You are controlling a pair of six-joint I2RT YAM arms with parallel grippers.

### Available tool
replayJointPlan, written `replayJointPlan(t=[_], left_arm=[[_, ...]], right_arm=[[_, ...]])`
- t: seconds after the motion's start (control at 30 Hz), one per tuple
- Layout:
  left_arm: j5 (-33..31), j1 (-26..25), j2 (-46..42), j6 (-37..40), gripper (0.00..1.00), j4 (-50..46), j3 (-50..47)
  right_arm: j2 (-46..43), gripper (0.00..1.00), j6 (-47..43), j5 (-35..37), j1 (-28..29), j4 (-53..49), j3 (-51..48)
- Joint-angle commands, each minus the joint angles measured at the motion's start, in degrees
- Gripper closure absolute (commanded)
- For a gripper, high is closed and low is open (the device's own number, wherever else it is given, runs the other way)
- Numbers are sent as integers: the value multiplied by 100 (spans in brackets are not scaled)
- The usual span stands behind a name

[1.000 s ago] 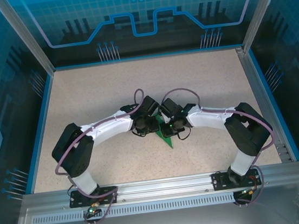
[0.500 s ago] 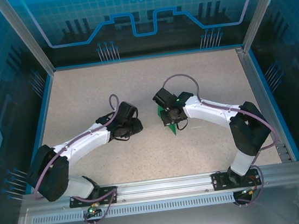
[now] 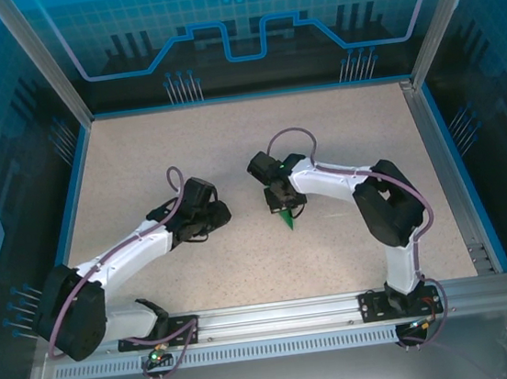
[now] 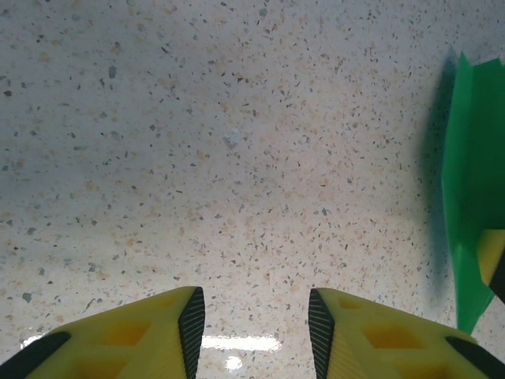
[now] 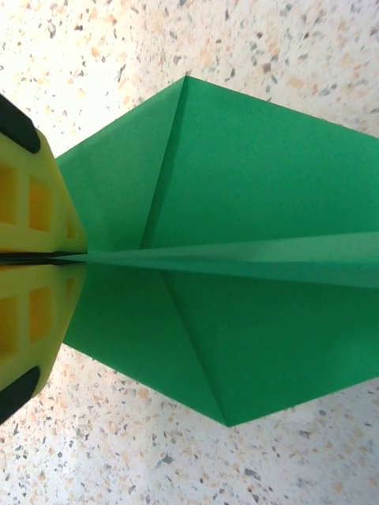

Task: Fold a paper plane with a square sheet of paper (pick it up from the middle)
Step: Move a paper plane to the center of the table.

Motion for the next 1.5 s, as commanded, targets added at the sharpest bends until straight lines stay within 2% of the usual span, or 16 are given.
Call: replayJointPlan(t=[0.0, 0.3, 0.57, 0.8, 1.07, 1.27, 1.47], left_arm=[[98, 54, -51, -10, 54, 129, -108], [216, 54, 137, 14, 54, 191, -29], [241, 49, 142, 13, 54, 167, -49], [269, 52, 180, 23, 54, 155, 8], [333, 51, 234, 49, 54, 144, 67], [288, 49, 121, 79, 53, 138, 61], [244, 49, 84, 97, 52, 96, 81]], right_arm=[[94, 88, 134, -155, 17, 125, 27], [465, 84, 200, -271, -14, 196, -28], [601, 76, 265, -414, -67, 317, -148], [822, 75, 421, -708, -75, 623, -479], [567, 71, 390, -762, -211, 760, -596], [936, 69, 482, -902, -170, 847, -685], [435, 63, 351, -683, -123, 621, -455]])
